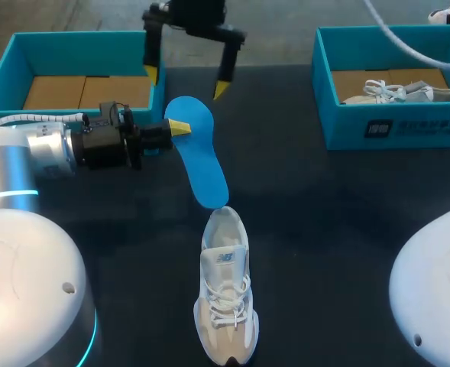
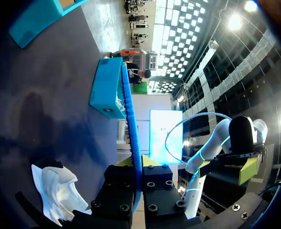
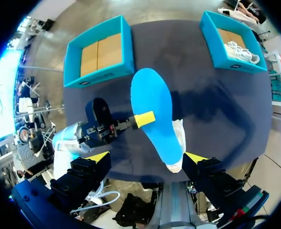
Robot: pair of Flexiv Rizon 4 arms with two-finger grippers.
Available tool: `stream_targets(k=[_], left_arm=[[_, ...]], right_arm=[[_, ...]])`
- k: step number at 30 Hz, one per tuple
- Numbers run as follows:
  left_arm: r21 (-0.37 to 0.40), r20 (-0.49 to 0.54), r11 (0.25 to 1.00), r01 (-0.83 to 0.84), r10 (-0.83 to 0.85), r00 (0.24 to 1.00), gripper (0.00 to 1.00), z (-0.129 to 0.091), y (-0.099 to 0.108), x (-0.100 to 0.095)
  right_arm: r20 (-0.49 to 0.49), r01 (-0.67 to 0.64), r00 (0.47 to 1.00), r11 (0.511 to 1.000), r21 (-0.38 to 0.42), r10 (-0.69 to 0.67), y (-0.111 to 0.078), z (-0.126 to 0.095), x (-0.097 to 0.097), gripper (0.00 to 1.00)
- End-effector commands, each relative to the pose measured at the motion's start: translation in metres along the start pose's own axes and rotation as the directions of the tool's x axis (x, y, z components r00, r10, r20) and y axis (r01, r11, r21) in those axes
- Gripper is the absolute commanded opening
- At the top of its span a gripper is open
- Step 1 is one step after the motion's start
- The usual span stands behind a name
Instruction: Take the shoe out of the shoebox, open the shoe tongue, remove and reinsert the insole, then place the shoe into the shoebox
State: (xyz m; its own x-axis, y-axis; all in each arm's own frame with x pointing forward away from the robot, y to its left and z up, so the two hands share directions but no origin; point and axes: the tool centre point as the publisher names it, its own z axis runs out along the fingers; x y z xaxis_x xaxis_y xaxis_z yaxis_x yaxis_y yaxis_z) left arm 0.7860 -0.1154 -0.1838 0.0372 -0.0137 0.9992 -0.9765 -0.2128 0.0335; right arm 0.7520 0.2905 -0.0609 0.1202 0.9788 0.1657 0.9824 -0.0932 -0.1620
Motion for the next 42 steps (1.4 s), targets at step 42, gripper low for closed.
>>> stream_targets(k=[42], left_arm=[[-0.001,0.002,1.000,0.001,-0.001,1.000,0.00,-0.002,0.001,0.000]], right_arm=[[-0.666,-0.045,0.743,0.997,0.056,0.071,-0.002,0.027,-0.038,1.00]])
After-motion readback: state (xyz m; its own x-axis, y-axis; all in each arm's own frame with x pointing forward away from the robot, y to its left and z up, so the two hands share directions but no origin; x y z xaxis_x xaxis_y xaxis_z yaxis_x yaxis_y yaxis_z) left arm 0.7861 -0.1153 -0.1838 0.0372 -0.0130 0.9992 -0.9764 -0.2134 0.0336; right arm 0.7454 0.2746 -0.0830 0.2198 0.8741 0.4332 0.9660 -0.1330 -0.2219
